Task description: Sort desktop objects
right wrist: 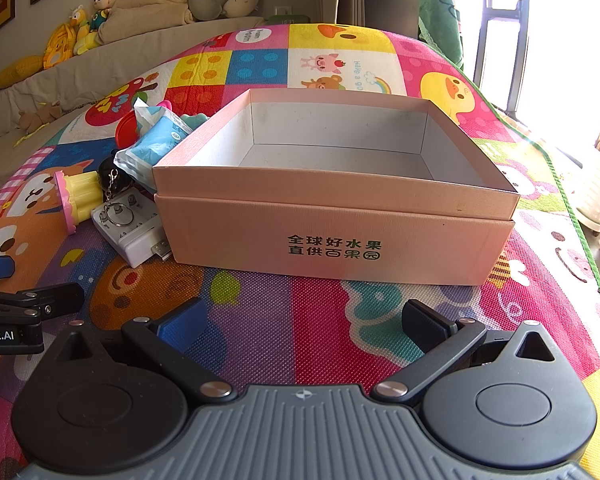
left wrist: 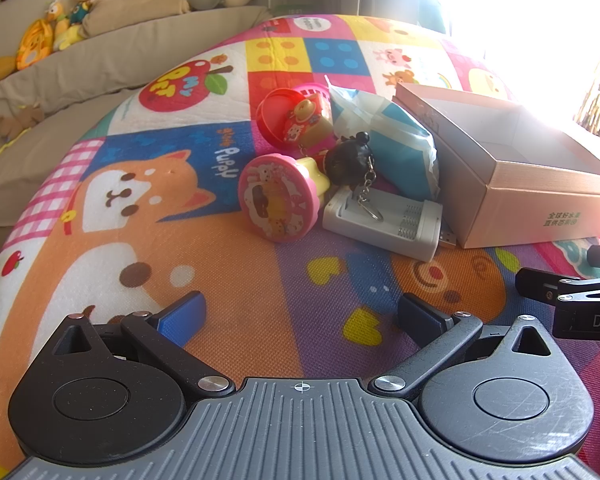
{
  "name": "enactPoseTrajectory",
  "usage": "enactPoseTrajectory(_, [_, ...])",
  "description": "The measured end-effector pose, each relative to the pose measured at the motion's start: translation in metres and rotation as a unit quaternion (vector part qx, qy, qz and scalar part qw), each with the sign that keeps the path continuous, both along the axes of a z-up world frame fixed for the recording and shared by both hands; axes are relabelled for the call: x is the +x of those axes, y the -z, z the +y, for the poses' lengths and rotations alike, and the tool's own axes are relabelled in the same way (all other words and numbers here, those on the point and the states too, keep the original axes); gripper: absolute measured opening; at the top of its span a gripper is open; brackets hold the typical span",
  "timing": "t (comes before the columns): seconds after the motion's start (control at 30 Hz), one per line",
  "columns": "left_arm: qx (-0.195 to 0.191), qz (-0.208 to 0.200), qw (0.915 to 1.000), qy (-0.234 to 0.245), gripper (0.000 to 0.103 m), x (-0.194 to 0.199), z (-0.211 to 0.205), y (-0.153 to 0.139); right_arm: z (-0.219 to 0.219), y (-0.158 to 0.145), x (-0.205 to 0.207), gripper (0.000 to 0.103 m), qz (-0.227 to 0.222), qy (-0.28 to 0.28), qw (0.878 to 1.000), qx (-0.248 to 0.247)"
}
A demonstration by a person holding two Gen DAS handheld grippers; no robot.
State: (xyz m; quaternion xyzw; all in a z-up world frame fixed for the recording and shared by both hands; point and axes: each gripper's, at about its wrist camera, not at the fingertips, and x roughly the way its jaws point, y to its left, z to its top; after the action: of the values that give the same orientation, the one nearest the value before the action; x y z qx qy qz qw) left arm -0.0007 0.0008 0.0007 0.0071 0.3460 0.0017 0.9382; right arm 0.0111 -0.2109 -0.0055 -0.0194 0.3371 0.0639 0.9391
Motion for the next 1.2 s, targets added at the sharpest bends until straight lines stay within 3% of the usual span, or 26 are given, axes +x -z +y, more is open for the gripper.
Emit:
enactPoseTrajectory(0.77, [0.001, 0.002, 1.0, 0.001, 0.103, -0.0043, 0.0007, -0.0016, -0.0012, 0.001, 0.0013, 0.103, 0.002, 0.0, 1.0, 0.005])
enactPoseTrajectory(1.2, [0.004, 0.017, 0.9998, 0.011, 0.103, 0.0049, 0.0005, -0.0004, 0.0009, -0.003, 0.0034, 0.103, 0.044, 0.006, 0.999, -0.007])
